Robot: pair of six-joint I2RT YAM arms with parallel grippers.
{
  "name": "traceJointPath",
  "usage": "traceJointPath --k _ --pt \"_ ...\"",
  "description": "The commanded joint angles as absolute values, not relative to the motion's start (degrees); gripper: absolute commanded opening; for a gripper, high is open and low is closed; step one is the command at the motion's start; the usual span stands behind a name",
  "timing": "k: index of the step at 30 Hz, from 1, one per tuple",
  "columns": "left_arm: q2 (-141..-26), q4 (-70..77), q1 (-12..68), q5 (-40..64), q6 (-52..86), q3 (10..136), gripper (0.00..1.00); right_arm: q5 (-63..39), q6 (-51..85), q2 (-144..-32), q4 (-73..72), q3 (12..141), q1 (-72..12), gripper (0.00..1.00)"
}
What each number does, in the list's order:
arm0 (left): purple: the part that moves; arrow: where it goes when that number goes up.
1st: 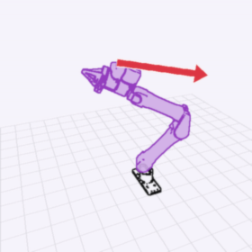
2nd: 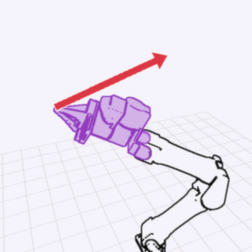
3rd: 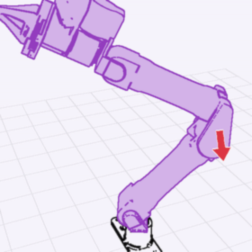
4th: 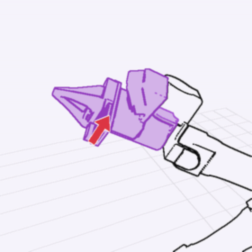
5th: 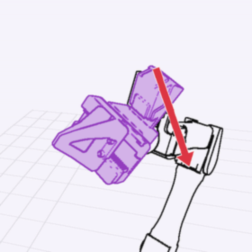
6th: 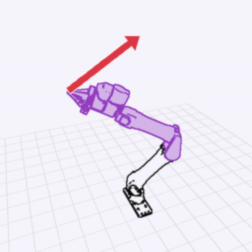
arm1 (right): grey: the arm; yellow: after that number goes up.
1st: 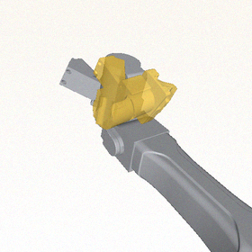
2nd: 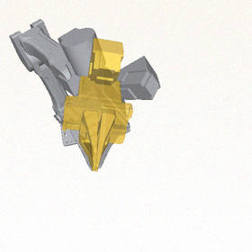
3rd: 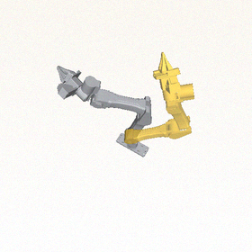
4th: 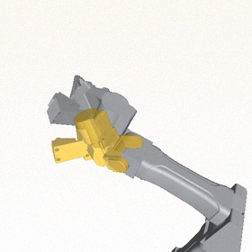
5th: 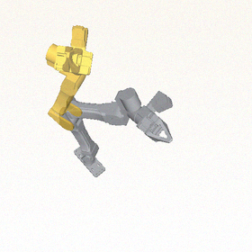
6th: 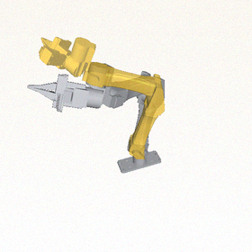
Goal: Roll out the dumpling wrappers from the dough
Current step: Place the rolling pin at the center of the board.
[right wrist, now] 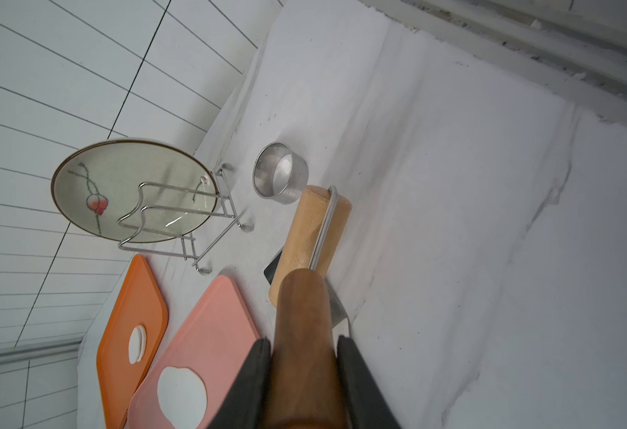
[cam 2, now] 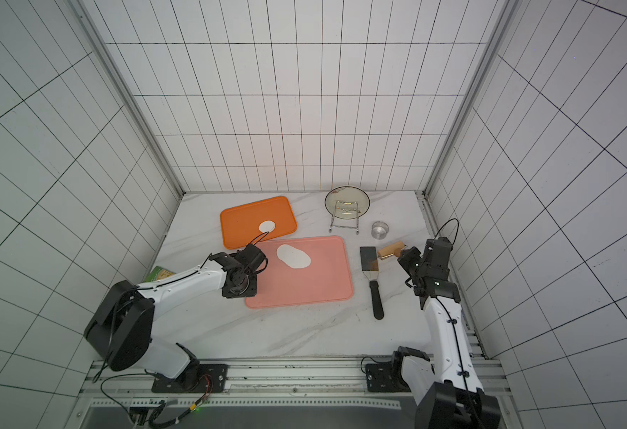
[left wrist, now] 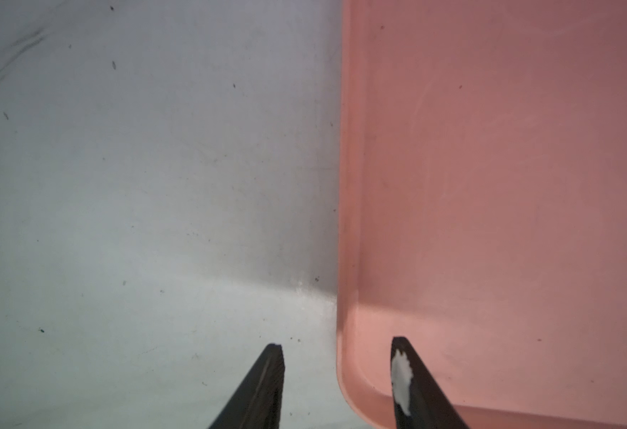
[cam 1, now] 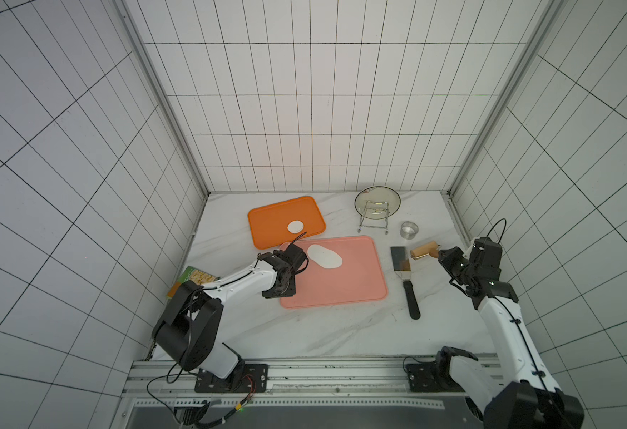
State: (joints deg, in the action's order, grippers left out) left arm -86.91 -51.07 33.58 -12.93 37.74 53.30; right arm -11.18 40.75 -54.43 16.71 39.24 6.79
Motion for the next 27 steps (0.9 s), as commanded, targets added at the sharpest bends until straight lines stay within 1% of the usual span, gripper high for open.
traceJointPath --k 1,5,9,12,19,25,27 --pt "-86.01 -51.59 33.66 -13.67 36.91 55.2 0.49 -4.57 43.67 -53.37 10.16 37.3 7.16 0.0" --pt "-86.22 -50.98 33.66 -12.97 37.0 55.32 0.49 -3.2 44.44 -55.9 4.68 35.5 7.36 0.0" --pt "-85.87 -50.42 33.86 -12.52 37.52 54.77 0.49 -4.71 45.48 -59.12 -1.56 33.38 7.56 0.0" --pt "-85.24 -50.03 33.94 -12.48 37.94 53.91 0.49 -5.25 45.81 -60.43 -3.65 32.31 7.56 0.0" --pt "-84.81 -49.22 33.92 -12.65 38.49 52.67 0.49 -6.81 46.31 -60.21 -5.89 28.09 7.56 0.0" --pt "-85.4 -48.43 33.93 -12.29 38.75 51.95 0.5 -6.94 45.18 -57.57 -3.81 24.45 7.56 0.0" --pt "-85.56 -48.21 33.93 -12.22 38.89 51.82 0.49 -7.27 44.5 -56.17 -1.39 23.88 7.56 0.04"
